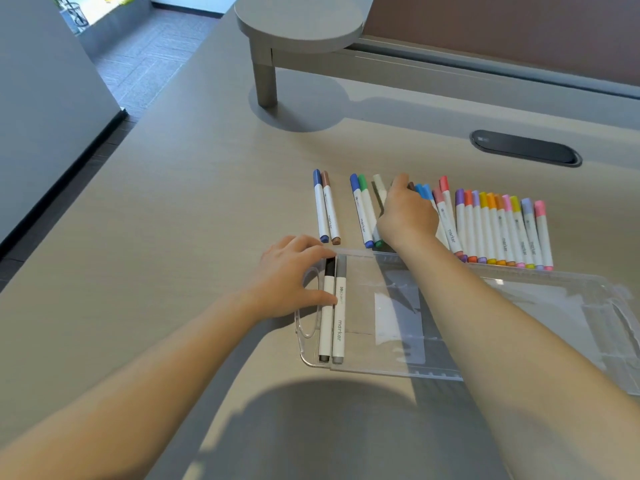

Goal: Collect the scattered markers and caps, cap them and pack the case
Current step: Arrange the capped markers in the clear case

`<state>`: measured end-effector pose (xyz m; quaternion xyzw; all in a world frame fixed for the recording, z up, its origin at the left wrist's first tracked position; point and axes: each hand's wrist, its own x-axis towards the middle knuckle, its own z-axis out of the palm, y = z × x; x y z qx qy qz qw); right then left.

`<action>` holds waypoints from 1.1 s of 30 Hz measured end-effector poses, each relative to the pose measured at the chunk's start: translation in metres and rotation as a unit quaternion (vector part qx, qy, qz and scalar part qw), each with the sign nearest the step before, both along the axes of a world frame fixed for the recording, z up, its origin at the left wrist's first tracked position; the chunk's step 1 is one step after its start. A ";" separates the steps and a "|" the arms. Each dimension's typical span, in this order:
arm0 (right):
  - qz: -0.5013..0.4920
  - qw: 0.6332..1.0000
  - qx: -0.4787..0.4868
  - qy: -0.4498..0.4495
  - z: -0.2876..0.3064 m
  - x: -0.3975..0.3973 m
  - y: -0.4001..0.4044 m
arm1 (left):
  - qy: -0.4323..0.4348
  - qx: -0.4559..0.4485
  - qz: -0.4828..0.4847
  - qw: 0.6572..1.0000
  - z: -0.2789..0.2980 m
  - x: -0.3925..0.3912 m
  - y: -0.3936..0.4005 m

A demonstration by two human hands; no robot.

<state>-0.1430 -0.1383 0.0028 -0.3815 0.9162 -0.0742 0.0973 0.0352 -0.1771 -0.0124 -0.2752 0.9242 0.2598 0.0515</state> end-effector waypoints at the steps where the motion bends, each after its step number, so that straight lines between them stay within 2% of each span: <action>1: -0.010 1.000 -0.017 -0.009 0.002 -0.002 0.001 | -0.005 0.006 -0.005 1.000 0.000 0.000 0.000; 5: -0.019 0.986 -0.125 -0.111 0.022 -0.007 0.009 | -0.014 0.013 -0.018 1.000 0.001 0.000 0.001; 10: -0.007 0.949 -0.175 -0.261 0.040 -0.004 0.024 | -0.022 0.010 -0.009 1.000 0.005 0.000 0.003; 14: -0.008 0.906 -0.161 -0.391 0.037 0.002 0.040 | 0.019 0.044 0.061 0.997 0.008 0.002 0.008; 16: 0.007 0.896 -0.132 -0.425 0.031 0.011 0.047 | 0.028 0.047 0.076 0.996 0.009 0.003 0.011; 19: 0.022 0.890 -0.102 -0.445 0.019 0.024 0.055 | 0.037 0.053 0.090 0.994 0.012 0.005 0.017; 25: 0.031 0.882 -0.108 -0.457 0.005 0.033 0.058 | 0.031 0.056 0.092 0.994 0.015 0.009 0.027; 30: 0.005 0.901 -0.143 -0.411 0.002 0.029 0.061 | 0.014 0.052 0.081 0.995 0.012 0.006 0.031; 33: 0.012 0.935 -0.164 -0.313 0.003 0.019 0.066 | -0.010 0.046 0.060 0.997 0.011 -0.001 0.034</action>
